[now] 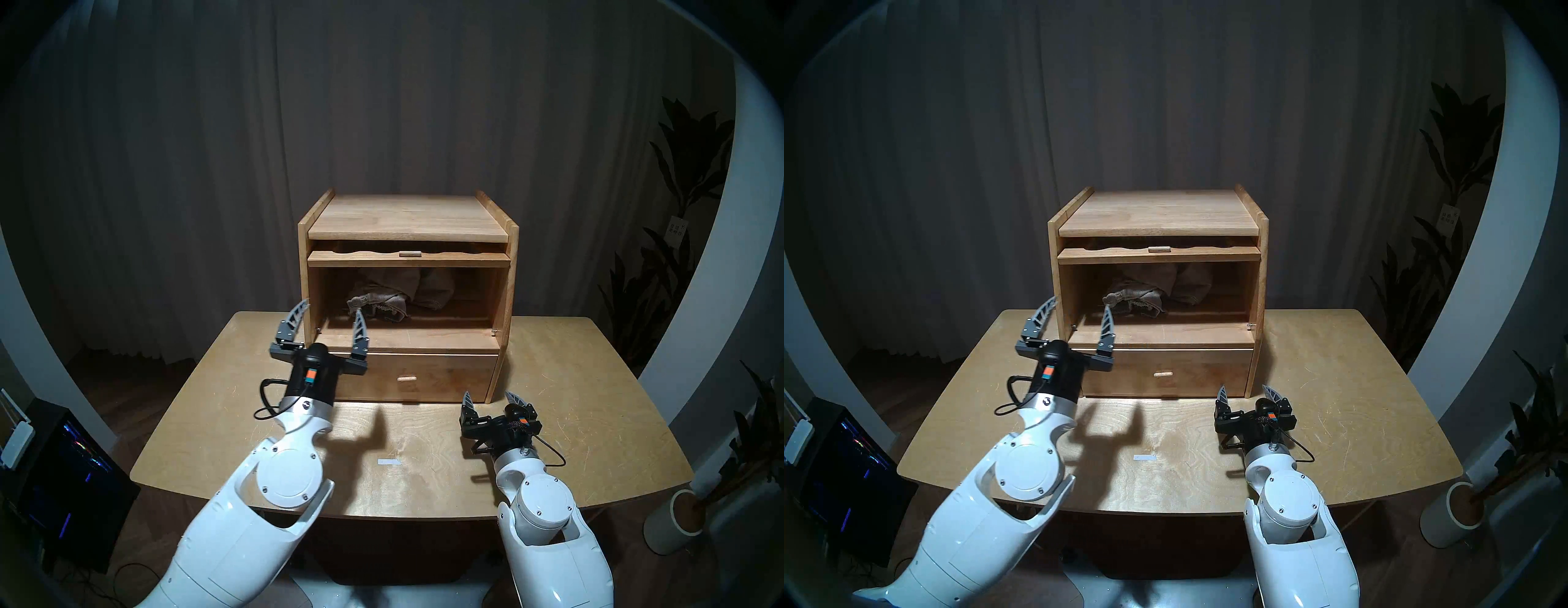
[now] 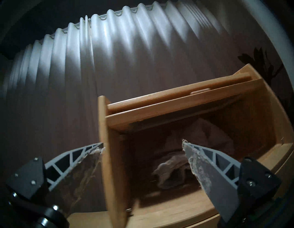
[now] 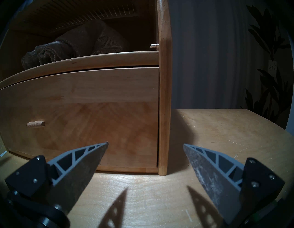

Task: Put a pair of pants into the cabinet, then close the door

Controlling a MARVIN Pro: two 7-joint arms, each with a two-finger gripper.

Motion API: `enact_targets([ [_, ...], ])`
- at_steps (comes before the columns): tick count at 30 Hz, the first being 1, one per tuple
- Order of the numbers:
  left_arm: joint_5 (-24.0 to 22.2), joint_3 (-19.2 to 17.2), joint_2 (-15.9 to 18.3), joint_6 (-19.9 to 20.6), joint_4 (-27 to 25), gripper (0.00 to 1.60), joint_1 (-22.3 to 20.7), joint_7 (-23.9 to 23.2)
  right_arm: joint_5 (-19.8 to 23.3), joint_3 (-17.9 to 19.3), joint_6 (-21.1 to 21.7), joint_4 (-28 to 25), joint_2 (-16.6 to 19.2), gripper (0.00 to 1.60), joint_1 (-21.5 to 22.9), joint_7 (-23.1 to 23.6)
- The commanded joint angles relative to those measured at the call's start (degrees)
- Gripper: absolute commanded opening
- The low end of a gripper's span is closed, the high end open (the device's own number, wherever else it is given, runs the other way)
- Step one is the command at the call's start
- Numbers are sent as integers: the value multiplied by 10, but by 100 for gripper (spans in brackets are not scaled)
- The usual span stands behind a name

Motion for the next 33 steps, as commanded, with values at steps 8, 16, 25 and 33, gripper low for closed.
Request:
enact_targets([
  [8, -59, -155, 102, -8, -23, 160, 119, 57, 0, 0, -5, -14, 0, 160, 7, 0],
  [16, -115, -204, 117, -23, -24, 160, 161, 45, -67, 7, -15, -48, 34, 160, 13, -27],
  [25, -155, -203, 114, -38, -39, 160, 169, 22, -157, 28, -15, -115, 76, 160, 23, -52],
  [33, -179, -211, 125, -44, -43, 160, 174, 2, -234, 14, -15, -165, 109, 160, 36, -49],
])
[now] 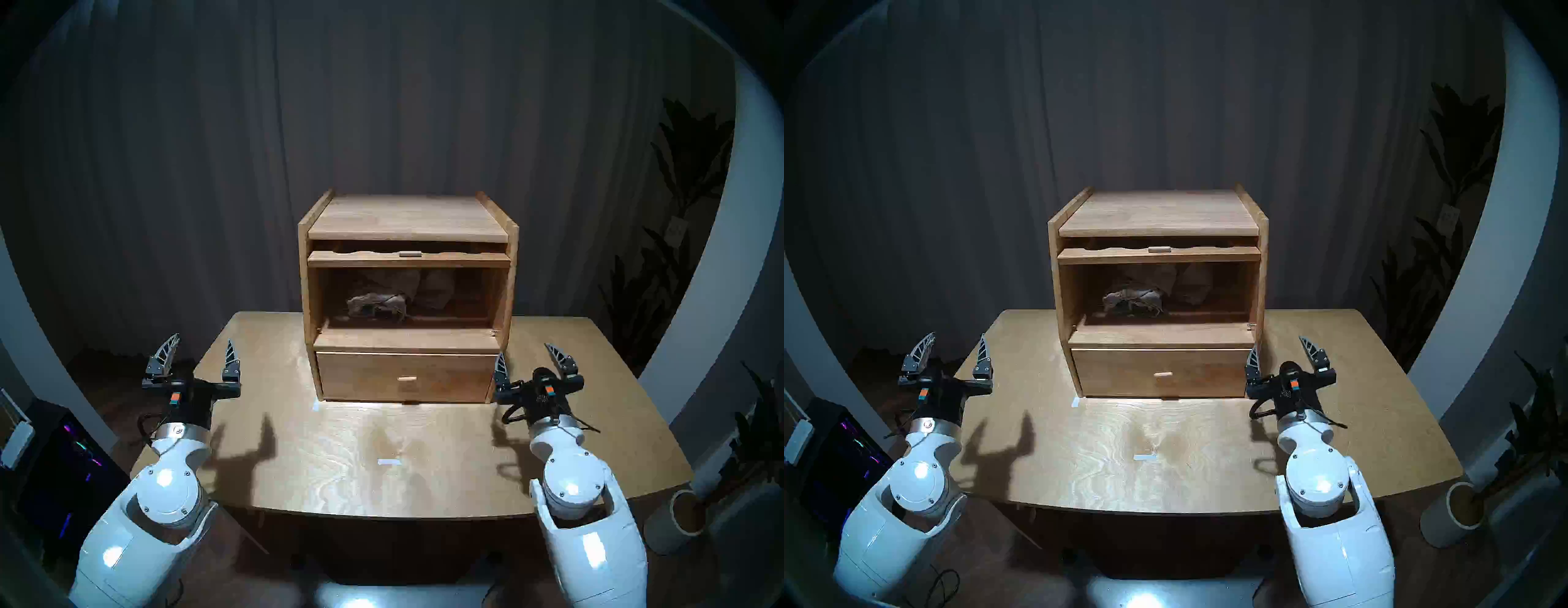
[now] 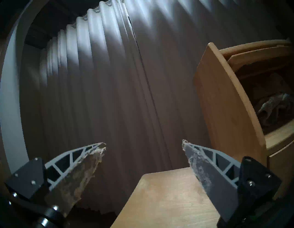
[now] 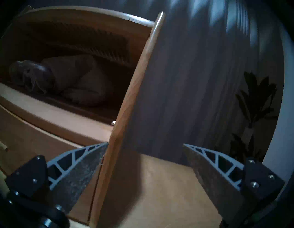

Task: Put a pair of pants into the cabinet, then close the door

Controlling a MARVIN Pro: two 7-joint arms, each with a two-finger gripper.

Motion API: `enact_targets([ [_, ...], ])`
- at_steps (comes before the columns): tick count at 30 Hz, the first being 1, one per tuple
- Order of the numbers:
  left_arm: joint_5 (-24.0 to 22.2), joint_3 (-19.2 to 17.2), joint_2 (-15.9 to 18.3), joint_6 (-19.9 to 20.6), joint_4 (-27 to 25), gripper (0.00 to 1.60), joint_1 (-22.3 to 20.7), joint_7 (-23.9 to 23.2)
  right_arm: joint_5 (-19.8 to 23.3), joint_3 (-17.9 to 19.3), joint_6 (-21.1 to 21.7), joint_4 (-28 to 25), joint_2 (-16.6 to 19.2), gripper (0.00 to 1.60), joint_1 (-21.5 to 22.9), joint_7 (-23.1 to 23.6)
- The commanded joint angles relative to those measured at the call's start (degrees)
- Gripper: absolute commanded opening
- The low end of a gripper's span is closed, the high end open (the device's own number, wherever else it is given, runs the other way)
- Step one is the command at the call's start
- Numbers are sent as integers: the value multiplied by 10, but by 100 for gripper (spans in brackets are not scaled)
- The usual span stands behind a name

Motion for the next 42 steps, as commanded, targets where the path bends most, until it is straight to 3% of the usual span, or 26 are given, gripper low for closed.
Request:
enact_targets([
  [1, -14, -13, 12, -11, -12, 160, 1, -14, -65, -14, -8, -60, 37, 160, 22, 0],
  [13, -41, -19, 18, -13, -10, 160, 8, -34, -182, -86, -20, -136, 75, 160, 55, 17],
  [23, -65, -27, 26, -16, -12, 160, 12, -54, -278, -113, -20, -173, 116, 160, 77, 52],
  [38, -109, -46, 43, -27, -19, 160, 18, -94, -422, -93, -9, -185, 186, 160, 92, 116],
  [42, -128, -54, 50, -32, -21, 160, 23, -112, -480, -87, -6, -193, 213, 160, 98, 144],
])
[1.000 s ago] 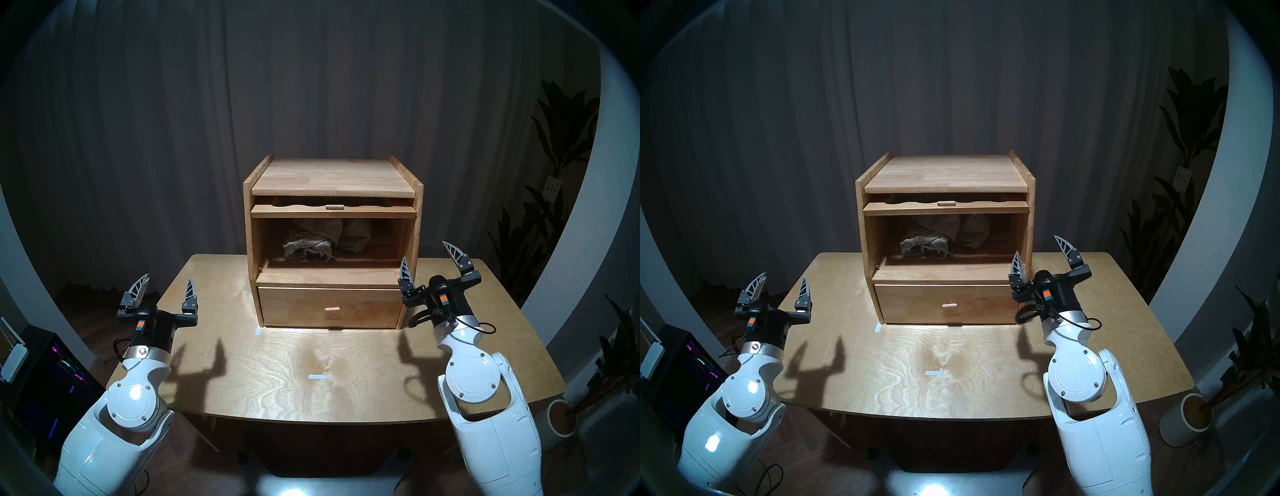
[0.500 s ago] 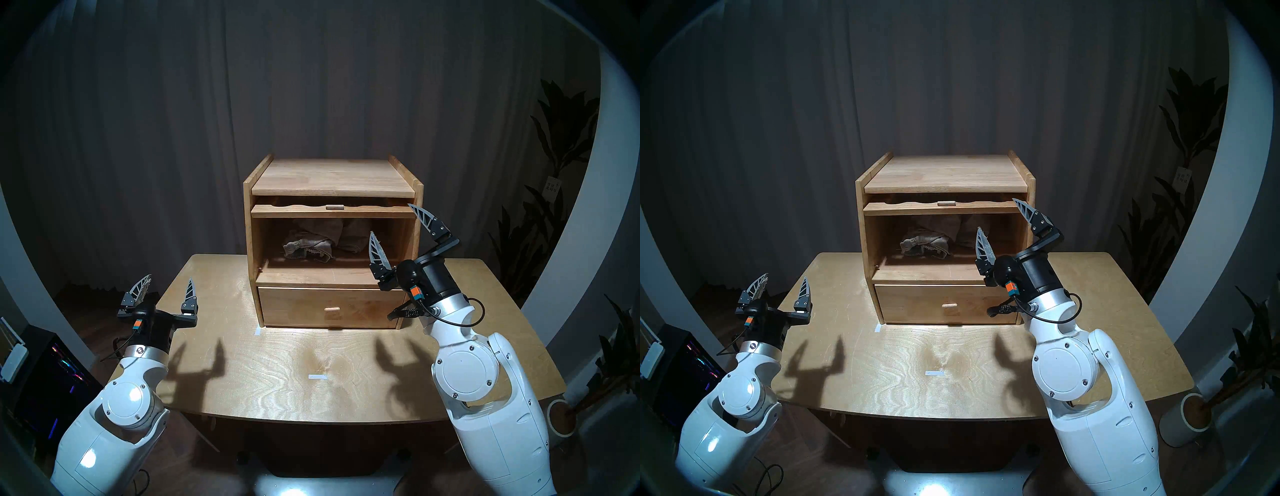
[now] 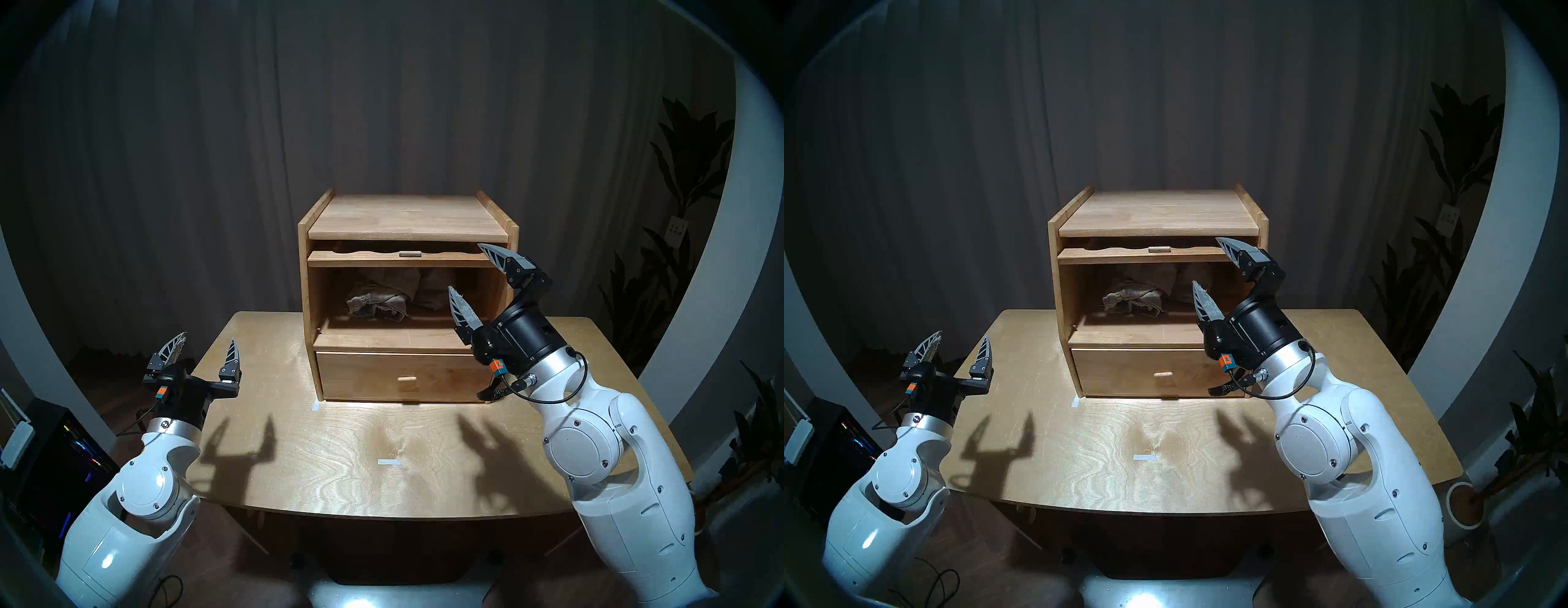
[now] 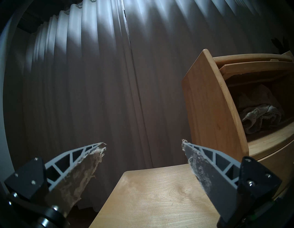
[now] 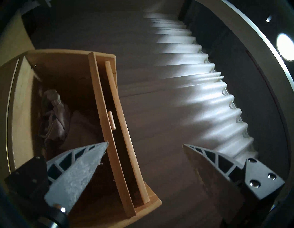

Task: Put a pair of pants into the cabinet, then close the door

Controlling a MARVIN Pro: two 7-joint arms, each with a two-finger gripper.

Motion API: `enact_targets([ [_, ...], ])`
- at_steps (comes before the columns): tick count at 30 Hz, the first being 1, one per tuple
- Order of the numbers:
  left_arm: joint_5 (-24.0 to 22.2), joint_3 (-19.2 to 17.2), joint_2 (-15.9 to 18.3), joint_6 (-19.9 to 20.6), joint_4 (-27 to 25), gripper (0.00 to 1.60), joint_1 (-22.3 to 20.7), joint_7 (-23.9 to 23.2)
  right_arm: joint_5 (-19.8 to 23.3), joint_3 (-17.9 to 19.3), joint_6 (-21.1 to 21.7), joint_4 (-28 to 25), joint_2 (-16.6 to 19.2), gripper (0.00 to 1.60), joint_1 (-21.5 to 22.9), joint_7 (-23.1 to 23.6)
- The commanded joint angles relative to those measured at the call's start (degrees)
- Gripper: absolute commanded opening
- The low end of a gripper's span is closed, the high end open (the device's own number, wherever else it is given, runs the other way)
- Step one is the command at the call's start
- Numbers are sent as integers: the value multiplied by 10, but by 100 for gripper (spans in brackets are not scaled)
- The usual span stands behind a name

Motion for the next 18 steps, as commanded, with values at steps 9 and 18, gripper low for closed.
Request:
enact_targets([
  [9, -52, -32, 25, -21, -20, 160, 16, -52, -151, -9, 8, -36, 69, 160, 17, 66],
  [18, -99, -53, 40, -30, -25, 160, 35, -99, -235, -73, 48, -22, 45, 160, 10, 97],
])
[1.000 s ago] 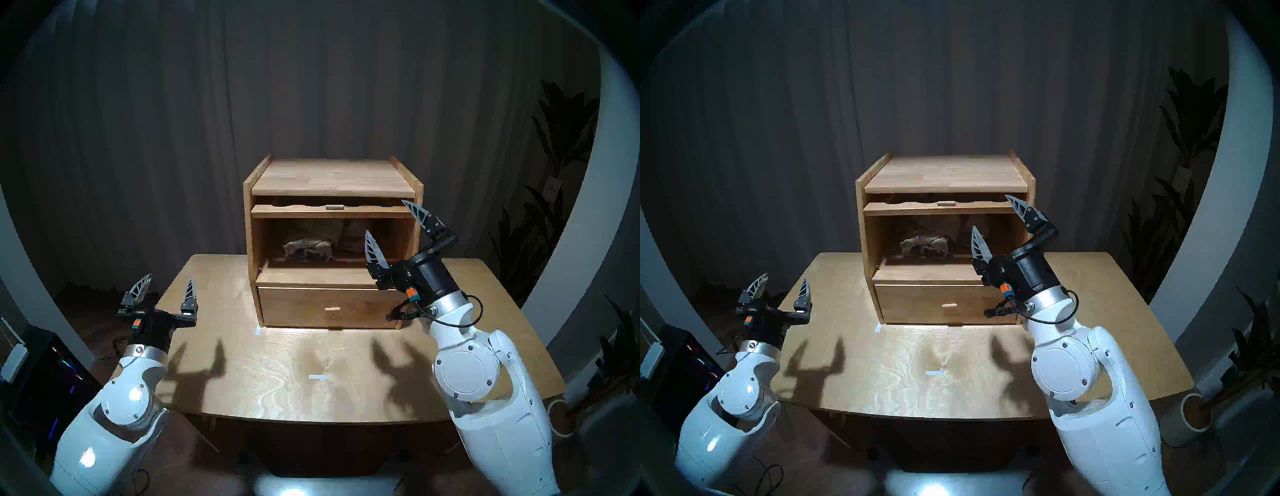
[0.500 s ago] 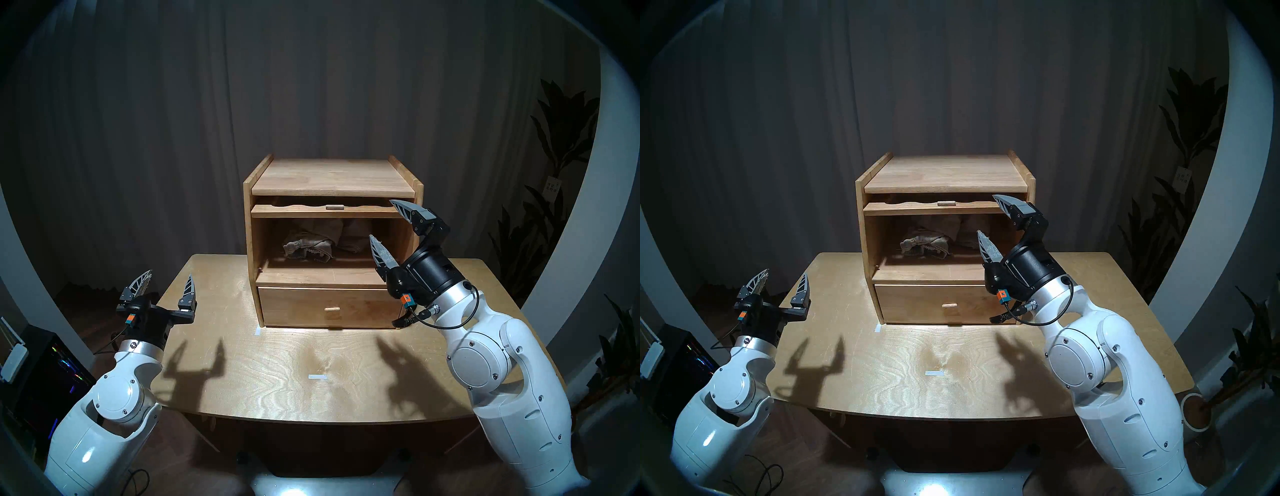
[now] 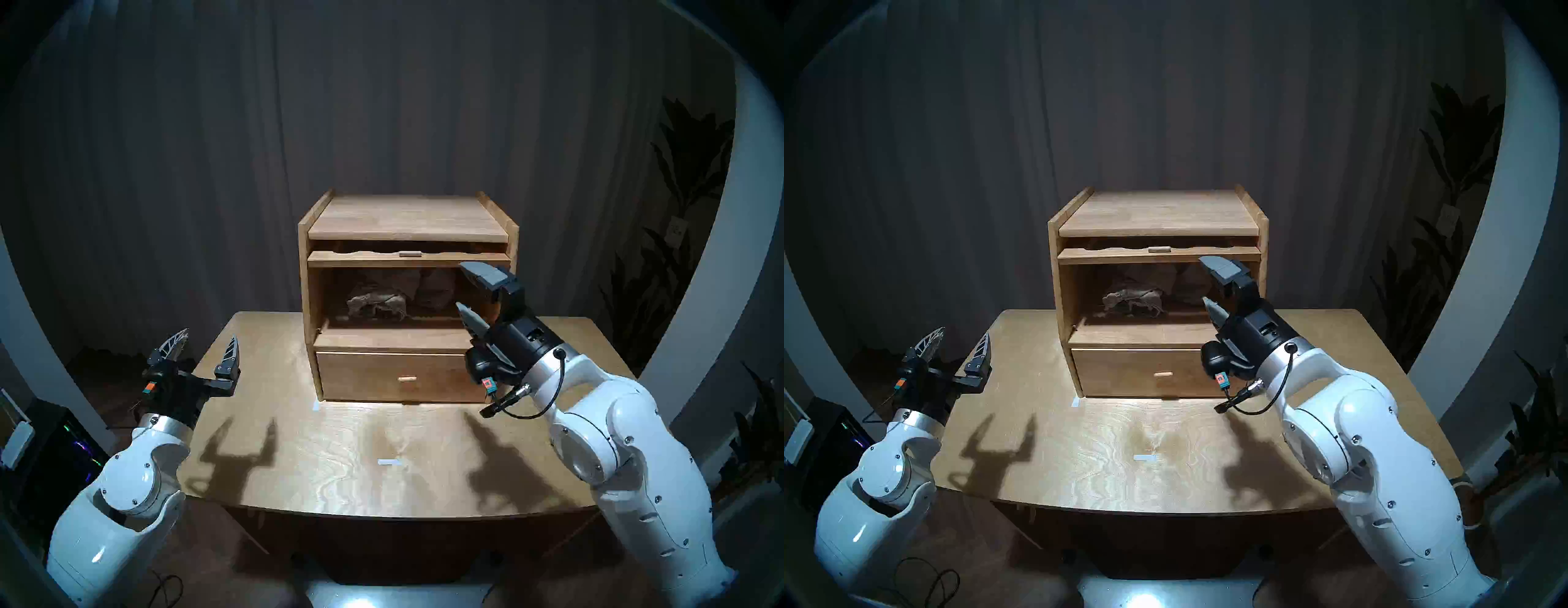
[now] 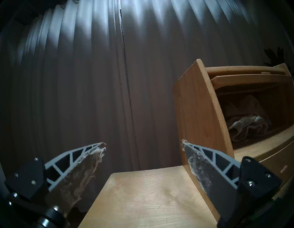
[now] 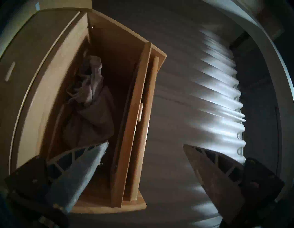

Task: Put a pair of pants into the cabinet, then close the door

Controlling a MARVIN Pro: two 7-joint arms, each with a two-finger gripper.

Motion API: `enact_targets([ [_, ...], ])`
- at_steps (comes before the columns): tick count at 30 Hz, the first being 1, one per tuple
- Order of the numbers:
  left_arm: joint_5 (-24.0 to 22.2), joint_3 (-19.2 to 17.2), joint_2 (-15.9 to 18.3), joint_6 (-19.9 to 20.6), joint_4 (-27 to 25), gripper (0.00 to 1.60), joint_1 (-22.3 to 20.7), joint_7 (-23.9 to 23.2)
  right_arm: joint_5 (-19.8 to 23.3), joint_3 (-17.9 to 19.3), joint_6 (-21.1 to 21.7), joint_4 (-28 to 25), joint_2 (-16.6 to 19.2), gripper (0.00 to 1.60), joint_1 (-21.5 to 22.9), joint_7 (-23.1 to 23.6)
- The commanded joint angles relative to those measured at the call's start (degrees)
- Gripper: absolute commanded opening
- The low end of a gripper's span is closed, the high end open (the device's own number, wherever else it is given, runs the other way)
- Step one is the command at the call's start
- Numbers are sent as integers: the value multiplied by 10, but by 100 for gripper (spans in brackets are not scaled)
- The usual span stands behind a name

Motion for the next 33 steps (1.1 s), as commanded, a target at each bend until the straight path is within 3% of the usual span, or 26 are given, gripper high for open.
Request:
enact_targets([
  [1, -29, -23, 17, -14, -14, 160, 11, -33, -49, -33, 35, 9, -19, 160, -3, 13],
  [10, -81, -47, 31, -21, -16, 160, 32, -89, -105, -65, 97, 56, -60, 160, 22, 23],
  [18, -115, -62, 38, -22, -14, 160, 44, -126, -151, -123, 117, 19, -96, 160, 69, 2],
  [30, -182, -96, 54, -24, -12, 160, 70, -204, -241, -98, 225, 57, -132, 160, 89, 5],
  [33, -205, -108, 59, -23, -10, 160, 79, -232, -269, -110, 253, 75, -148, 160, 94, 5],
])
